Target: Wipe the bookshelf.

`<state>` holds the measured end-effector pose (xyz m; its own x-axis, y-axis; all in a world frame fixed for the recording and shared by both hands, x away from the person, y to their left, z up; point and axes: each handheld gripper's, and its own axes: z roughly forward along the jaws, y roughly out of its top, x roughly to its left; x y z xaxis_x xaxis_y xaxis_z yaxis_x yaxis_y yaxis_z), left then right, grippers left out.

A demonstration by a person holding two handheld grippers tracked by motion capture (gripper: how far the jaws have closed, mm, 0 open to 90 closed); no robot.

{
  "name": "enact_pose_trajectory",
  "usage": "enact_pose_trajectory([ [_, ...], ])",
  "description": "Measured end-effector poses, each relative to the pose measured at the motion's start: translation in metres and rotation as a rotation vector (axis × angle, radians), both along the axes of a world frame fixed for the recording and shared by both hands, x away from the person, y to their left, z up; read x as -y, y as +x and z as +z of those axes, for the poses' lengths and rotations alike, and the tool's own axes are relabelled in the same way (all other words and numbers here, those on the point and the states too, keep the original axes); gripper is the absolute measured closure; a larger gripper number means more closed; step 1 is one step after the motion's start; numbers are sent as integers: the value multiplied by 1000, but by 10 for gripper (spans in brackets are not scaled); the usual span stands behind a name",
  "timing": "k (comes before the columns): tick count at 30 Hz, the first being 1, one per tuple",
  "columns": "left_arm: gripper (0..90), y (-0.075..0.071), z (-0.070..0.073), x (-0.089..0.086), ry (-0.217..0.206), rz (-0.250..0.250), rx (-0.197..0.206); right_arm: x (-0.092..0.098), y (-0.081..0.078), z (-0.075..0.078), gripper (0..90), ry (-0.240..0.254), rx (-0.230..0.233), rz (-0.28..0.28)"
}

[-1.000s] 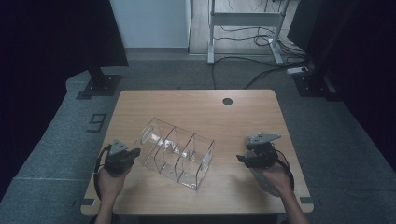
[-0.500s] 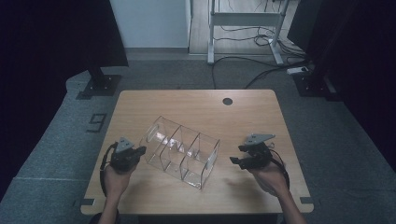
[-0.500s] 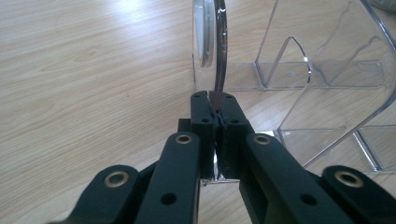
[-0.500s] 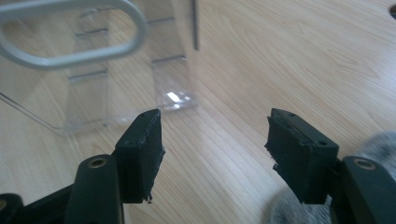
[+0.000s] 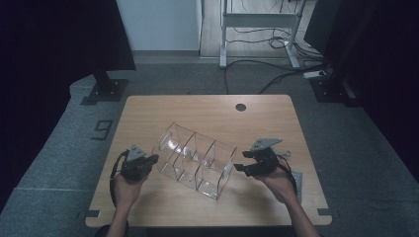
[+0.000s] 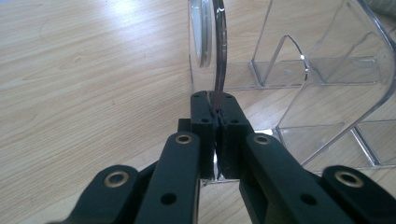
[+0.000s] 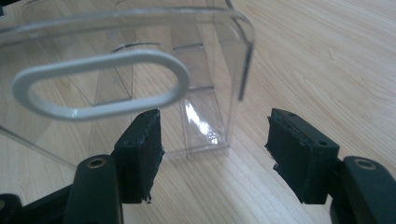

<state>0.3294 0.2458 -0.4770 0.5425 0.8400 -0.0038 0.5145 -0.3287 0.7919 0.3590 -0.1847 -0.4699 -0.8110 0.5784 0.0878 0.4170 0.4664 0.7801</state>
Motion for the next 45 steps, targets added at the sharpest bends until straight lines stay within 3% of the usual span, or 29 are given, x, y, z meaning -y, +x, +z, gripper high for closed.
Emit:
enact_pose_trajectory([
  [7,870,0,0,6,4,-19,2,-9,2,0,340,2,17,12],
  [15,869,1,0,10,5,-31,7,-6,4,3,350,52,20,10],
  [21,860,2,-2,11,6,-39,2,-7,1,5,356,29,31,14],
  [26,731,0,0,13,15,-42,11,-5,-1,7,367,29,21,22],
  [29,554,-8,8,12,16,-22,23,-5,-4,8,375,22,19,31],
  [32,520,-16,12,11,9,-22,30,-5,-6,8,387,19,18,37],
  [36,512,-29,16,12,12,-51,27,-5,-9,10,408,12,13,51],
  [40,513,-33,17,15,11,-80,21,-6,-12,11,426,9,13,67],
  [45,531,-36,15,27,-4,-156,2,-8,-18,11,482,-4,5,87],
])
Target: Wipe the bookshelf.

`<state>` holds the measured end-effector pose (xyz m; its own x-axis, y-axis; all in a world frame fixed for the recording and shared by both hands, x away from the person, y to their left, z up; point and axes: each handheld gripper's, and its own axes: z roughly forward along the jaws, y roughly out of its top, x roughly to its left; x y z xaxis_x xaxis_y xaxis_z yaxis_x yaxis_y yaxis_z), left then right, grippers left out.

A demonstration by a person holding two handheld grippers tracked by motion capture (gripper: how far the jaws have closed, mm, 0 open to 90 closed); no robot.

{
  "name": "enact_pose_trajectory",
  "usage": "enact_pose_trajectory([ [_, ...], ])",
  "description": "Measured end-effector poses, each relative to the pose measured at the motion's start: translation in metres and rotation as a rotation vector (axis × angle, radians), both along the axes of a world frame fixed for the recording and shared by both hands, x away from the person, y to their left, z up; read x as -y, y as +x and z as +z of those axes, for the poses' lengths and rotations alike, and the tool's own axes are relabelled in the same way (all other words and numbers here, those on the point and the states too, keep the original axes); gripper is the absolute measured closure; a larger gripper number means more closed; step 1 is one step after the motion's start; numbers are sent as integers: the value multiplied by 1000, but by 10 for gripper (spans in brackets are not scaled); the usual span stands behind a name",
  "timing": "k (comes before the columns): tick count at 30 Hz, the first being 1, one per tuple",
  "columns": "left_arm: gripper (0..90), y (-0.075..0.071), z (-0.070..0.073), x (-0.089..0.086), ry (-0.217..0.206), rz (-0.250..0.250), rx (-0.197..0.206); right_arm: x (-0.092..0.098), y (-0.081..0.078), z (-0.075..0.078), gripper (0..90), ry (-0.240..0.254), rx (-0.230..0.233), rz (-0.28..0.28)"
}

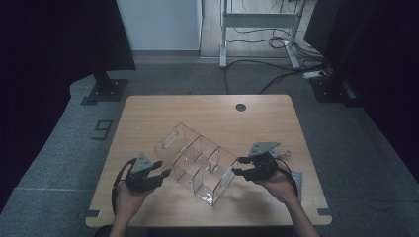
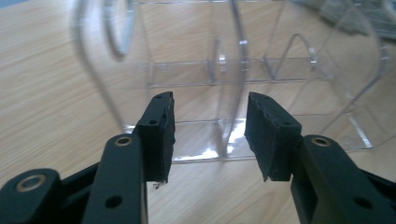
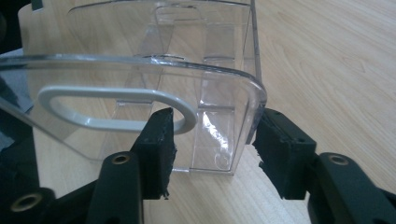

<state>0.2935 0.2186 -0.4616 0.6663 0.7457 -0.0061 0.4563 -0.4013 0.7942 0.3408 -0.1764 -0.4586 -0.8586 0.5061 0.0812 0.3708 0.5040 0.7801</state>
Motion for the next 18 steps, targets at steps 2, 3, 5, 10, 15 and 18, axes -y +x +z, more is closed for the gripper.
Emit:
enact_pose_trajectory([
  [2,535,0,-1,3,-2,-13,-4,0,-1,0,498,-2,-4,11],
  [3,544,0,-2,5,1,-19,-5,0,-2,1,505,-2,-7,13],
  [5,575,0,-2,6,6,-19,-6,-1,-3,1,513,-3,-6,16],
  [10,687,3,-4,9,21,-6,-1,-4,-8,2,532,-25,-2,41],
  [15,760,5,-6,10,28,4,-7,-8,-12,4,597,-47,6,59],
  [18,801,7,-7,10,38,17,-6,-11,-15,5,605,-37,0,84],
])
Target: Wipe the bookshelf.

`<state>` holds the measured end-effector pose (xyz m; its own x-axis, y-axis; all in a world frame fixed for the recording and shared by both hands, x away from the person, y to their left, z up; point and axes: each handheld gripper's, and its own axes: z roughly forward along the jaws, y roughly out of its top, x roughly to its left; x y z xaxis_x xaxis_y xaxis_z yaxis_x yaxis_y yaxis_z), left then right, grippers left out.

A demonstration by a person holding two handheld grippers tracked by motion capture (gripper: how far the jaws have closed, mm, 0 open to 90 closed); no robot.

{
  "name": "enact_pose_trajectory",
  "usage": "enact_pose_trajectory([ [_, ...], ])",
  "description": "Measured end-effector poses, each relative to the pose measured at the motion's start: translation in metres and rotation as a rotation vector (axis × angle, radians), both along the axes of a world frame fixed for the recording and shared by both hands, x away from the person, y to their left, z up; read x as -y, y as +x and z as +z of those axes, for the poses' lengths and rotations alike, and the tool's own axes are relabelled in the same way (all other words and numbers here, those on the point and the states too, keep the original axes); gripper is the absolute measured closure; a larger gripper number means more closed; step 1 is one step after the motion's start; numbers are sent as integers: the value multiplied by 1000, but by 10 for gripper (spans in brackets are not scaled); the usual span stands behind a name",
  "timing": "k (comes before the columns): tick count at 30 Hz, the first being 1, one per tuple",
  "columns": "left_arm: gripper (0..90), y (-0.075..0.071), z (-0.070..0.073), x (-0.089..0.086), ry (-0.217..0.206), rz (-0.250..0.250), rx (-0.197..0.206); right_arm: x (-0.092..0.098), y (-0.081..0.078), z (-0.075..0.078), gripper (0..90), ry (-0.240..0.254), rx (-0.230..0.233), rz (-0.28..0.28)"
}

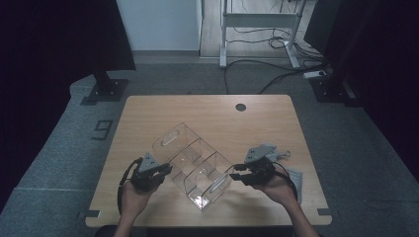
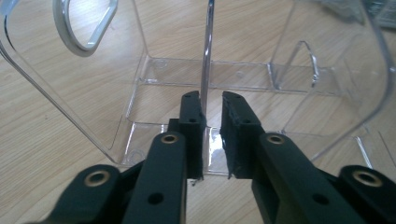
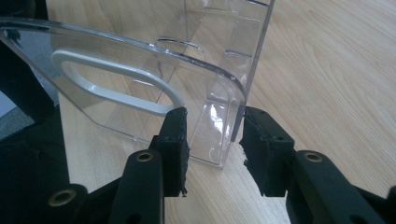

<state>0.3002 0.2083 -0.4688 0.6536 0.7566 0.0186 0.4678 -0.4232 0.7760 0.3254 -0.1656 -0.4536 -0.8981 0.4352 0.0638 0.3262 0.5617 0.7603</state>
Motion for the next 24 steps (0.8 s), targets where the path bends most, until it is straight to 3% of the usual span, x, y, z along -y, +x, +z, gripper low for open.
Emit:
enact_pose_trajectory([
  [3,856,1,0,-2,-1,14,0,-3,-2,1,606,-11,6,8],
  [17,837,15,-2,-8,-7,68,17,-25,-17,6,624,-24,2,103],
  [20,832,18,-2,-7,-8,66,20,-25,-18,8,604,-22,11,108],
  [24,828,22,-3,-6,-18,59,16,-23,-21,17,593,18,33,131],
])
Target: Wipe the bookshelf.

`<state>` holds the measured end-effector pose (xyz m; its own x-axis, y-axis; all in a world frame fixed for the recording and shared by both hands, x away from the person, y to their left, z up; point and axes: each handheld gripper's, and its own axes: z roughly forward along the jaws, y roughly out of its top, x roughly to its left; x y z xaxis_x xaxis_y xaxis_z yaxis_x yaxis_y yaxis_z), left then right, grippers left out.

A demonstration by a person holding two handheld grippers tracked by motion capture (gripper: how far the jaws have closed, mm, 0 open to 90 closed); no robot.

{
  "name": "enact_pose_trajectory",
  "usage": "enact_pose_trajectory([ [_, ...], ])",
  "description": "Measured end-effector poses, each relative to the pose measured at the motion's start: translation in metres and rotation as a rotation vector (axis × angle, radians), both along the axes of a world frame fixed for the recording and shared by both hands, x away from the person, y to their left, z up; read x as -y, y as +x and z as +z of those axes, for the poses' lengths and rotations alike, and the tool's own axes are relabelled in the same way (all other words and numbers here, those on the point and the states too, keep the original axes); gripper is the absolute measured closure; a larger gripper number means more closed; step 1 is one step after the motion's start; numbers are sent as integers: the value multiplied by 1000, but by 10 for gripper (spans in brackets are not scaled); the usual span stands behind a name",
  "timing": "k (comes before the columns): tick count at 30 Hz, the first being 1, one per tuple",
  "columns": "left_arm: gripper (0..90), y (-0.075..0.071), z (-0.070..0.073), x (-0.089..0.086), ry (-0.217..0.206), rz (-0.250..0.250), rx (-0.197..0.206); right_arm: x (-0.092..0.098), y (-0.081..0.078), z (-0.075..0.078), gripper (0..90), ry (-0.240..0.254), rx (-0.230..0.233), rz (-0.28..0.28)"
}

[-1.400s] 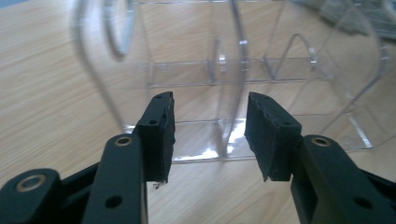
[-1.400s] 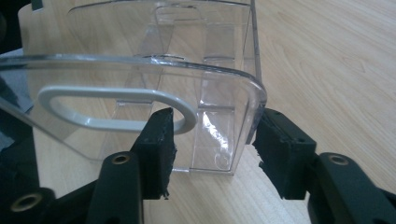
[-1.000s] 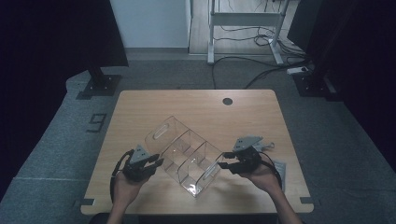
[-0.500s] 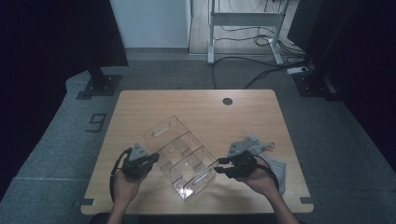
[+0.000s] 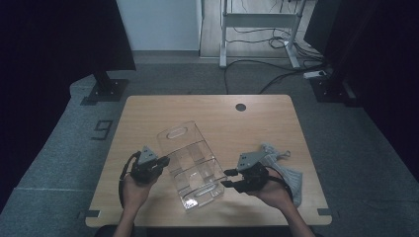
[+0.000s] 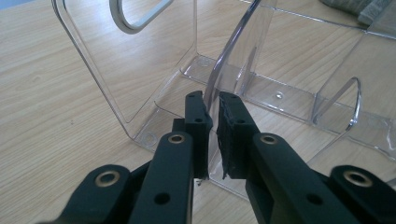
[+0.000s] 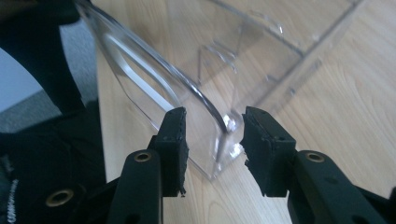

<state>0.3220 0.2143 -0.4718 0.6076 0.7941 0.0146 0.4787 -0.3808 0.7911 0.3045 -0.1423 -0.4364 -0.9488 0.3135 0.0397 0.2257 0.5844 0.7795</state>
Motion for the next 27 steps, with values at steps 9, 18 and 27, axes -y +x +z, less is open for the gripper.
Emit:
enact_pose_trajectory([
  [9,823,4,-2,7,2,-2,10,-8,1,0,633,34,-26,37],
  [18,763,6,-4,6,2,-29,4,-9,0,-3,689,43,-29,82],
  [27,603,6,-4,-2,-1,-37,0,-20,-6,-2,777,38,-21,114],
])
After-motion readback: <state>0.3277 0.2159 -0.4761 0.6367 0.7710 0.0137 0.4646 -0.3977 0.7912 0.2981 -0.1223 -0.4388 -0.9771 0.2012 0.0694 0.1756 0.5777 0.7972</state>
